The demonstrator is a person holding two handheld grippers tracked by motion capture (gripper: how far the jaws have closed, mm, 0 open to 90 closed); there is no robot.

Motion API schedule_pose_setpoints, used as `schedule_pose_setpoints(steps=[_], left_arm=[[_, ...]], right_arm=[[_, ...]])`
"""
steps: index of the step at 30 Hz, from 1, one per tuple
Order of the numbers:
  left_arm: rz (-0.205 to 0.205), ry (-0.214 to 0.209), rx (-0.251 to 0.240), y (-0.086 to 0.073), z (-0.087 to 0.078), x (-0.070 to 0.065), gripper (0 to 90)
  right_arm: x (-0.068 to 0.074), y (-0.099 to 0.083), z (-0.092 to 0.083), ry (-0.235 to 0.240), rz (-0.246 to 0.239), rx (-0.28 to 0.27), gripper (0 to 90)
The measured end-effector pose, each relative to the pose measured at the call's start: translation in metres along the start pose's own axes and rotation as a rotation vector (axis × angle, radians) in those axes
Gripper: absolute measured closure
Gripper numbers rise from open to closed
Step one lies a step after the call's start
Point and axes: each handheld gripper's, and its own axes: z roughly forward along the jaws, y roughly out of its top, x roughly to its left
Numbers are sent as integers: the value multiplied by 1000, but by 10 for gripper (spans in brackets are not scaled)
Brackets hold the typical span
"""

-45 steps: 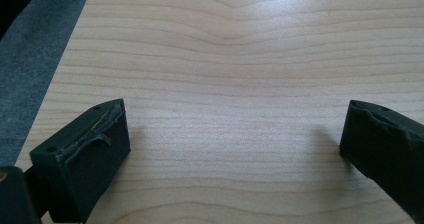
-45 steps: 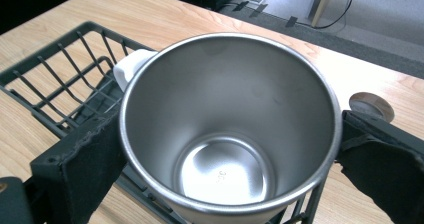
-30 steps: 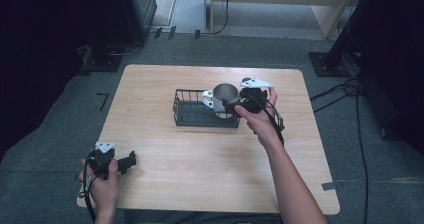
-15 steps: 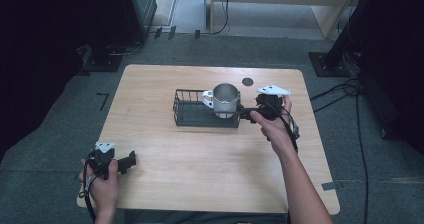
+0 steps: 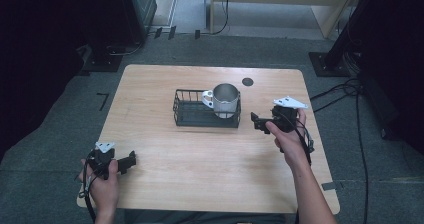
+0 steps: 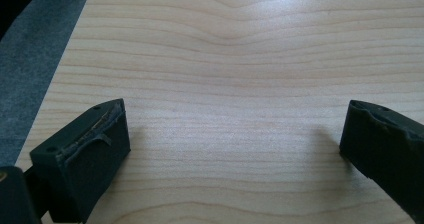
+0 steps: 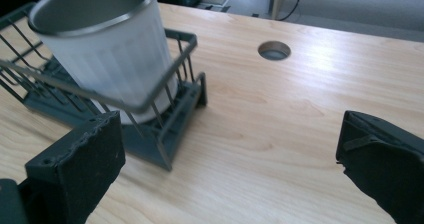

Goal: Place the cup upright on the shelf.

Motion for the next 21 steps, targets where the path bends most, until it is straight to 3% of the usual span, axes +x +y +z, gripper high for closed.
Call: schedule_pose_setpoints(steps=[21], left_arm=[[2, 0, 1, 0, 0, 0, 0]], right_arm=[[-24, -55, -35, -59, 64, 21, 0]])
